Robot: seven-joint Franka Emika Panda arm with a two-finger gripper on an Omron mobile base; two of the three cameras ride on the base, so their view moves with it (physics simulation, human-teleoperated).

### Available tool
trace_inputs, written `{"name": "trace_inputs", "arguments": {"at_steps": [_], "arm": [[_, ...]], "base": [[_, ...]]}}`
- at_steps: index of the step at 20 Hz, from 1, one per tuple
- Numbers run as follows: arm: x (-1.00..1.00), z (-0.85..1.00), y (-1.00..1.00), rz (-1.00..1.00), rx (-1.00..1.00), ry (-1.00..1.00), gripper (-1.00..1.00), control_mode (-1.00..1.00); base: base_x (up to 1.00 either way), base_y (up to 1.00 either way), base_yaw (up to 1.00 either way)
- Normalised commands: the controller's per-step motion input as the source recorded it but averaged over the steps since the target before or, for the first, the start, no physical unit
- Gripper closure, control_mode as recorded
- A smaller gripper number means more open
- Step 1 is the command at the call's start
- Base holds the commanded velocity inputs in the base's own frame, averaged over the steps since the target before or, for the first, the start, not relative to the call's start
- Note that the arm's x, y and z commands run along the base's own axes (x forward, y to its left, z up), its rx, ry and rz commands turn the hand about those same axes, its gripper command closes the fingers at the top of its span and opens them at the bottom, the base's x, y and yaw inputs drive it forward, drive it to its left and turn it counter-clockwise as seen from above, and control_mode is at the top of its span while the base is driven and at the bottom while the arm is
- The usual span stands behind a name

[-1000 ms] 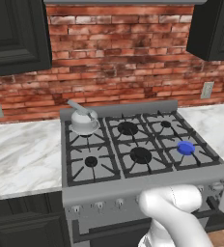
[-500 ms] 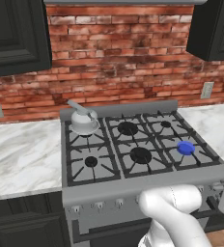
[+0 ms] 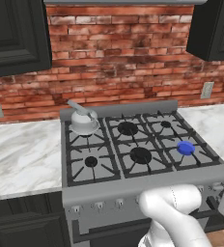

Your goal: Turn off the front right burner of the stove.

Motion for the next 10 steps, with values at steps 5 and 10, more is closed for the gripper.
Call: {"name": "trace_inputs", "arguments": {"at_steps": [5, 10], "arm": [[0.10, -0.29, -0.13, -0.01, 0.06, 0.00, -1.00, -1.00], [0.26, -0.24, -0.02, -0.01, 0.05, 0.00, -1.00, -1.00]], "base": [[0.00, 0.00, 0.00], [0.00, 0.00, 0.00]]}}
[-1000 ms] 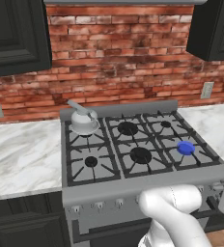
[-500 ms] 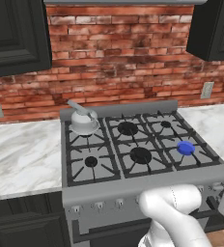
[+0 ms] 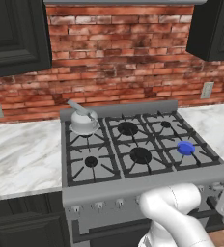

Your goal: Turn off the front right burner of the stove.

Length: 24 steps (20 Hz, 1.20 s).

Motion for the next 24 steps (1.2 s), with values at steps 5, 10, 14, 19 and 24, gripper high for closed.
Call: {"name": "trace_inputs", "arguments": {"at_steps": [5, 10, 14, 19, 24], "arm": [[0.23, -0.05, -0.01, -0.02, 0.03, -0.04, -1.00, -1.00], [0.07, -0.01, 0.00, -0.03, 0.00, -0.04, -1.00, -1.00], [0.03, -0.13, 0.00, -0.03, 0.00, 0.00, -1.00, -1.00], [0.02, -0.06, 0.00, -0.03, 0.00, -0.01, 1.00, -1.00], [0.01, -0.01, 0.00, -0.04, 0.00, 0.00, 1.00, -1.00]], "base": [[0.00, 0.00, 0.00], [0.00, 0.00, 0.00], [0.00, 0.00, 0.00], [0.00, 0.00, 0.00], [0.00, 0.00, 0.00]]}}
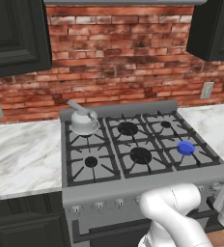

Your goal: Turn off the front right burner of the stove.

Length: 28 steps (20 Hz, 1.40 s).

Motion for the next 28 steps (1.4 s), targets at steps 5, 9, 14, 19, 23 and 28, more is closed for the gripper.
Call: {"name": "trace_inputs", "arguments": {"at_steps": [5, 9, 14, 19, 23, 28], "arm": [[0.02, -0.04, 0.00, -0.04, 0.03, -0.01, 1.00, -1.00], [0.01, -0.01, 0.00, -0.07, 0.14, 0.00, 1.00, -1.00], [0.00, 0.00, 0.03, -0.11, 0.25, -0.01, 1.00, -1.00], [0.00, 0.00, 0.04, -0.09, 0.24, -0.07, 1.00, -1.00], [0.00, 0.00, 0.13, -0.10, 0.27, -0.09, 1.00, -1.00], [0.00, 0.00, 0.16, -0.12, 0.35, -0.06, 1.00, -1.00]], "base": [[0.00, 0.00, 0.00], [0.00, 0.00, 0.00], [0.00, 0.00, 0.00], [0.00, 0.00, 0.00], [0.00, 0.00, 0.00], [0.00, 0.00, 0.00]]}}
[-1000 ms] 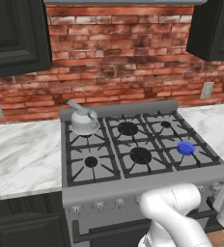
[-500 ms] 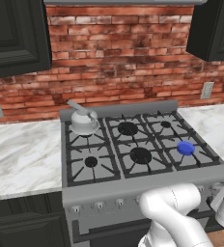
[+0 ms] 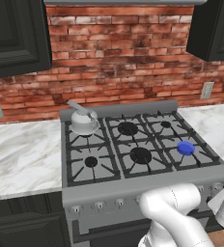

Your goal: Turn off the front right burner of the stove.

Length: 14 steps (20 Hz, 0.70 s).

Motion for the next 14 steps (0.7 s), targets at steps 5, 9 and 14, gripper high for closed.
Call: {"name": "trace_inputs", "arguments": {"at_steps": [5, 9, 14], "arm": [[0.00, 0.00, 0.18, -0.16, 0.43, -0.04, 1.00, -1.00], [0.00, 0.00, 0.14, -0.20, 0.48, 0.00, 1.00, -1.00], [0.00, 0.00, 0.07, -0.21, 0.51, 0.00, 1.00, -1.00]], "base": [[0.00, 0.00, 0.00], [0.00, 0.00, 0.00], [0.00, 0.00, 0.00]]}}
